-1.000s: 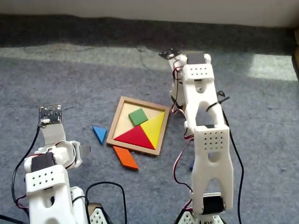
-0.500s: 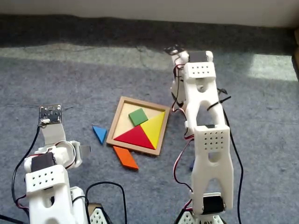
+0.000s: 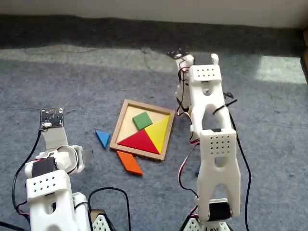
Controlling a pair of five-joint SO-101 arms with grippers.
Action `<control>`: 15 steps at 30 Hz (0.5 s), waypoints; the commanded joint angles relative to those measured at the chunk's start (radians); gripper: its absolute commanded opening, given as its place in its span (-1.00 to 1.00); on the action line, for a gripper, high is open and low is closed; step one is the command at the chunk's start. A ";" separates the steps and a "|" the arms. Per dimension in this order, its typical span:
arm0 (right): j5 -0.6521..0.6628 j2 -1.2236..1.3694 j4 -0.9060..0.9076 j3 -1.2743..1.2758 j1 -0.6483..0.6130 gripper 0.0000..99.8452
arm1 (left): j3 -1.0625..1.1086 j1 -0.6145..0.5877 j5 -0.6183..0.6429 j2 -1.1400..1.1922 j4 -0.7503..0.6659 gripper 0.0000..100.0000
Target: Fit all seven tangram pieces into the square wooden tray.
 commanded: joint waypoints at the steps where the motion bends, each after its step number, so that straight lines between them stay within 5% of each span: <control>1: 0.029 0.004 0.013 -0.008 -0.001 -0.49 | -0.005 -0.008 -0.008 0.004 -0.017 -0.38; 15: 0.034 0.036 0.013 -0.008 0.004 -0.69 | -0.005 -0.008 -0.008 0.004 -0.017 -0.38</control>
